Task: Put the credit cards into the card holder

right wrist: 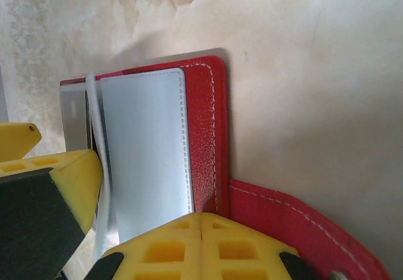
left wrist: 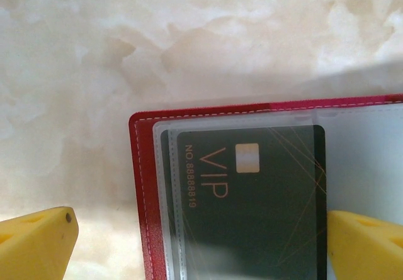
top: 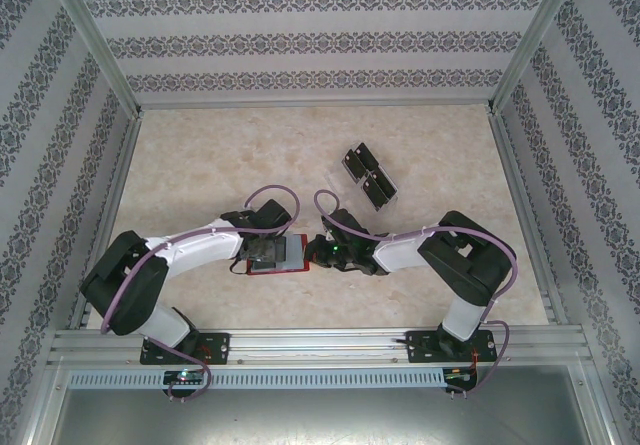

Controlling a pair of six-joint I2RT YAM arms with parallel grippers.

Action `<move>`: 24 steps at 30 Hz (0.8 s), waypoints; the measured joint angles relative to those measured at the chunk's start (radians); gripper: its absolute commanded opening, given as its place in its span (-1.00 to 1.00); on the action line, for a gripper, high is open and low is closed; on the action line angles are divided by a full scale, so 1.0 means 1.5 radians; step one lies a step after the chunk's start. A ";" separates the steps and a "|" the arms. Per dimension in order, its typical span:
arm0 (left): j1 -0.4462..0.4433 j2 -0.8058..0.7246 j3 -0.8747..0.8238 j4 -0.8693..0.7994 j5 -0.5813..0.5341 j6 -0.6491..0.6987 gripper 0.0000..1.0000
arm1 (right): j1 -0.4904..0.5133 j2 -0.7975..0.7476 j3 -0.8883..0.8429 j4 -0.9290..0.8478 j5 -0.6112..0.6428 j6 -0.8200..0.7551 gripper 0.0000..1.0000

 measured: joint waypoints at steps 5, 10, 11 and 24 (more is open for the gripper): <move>0.002 -0.036 -0.002 -0.001 0.001 0.000 1.00 | 0.000 0.000 0.001 -0.002 0.000 0.000 -1.00; 0.011 -0.053 -0.002 -0.001 -0.002 0.000 1.00 | 0.000 0.000 0.002 -0.004 0.000 0.000 -1.00; 0.011 -0.053 -0.002 -0.001 -0.001 0.000 1.00 | 0.000 -0.001 0.002 -0.004 0.000 0.000 -1.00; 0.013 -0.025 -0.008 0.018 0.022 0.003 1.00 | 0.000 -0.056 0.004 -0.116 0.026 -0.015 -1.00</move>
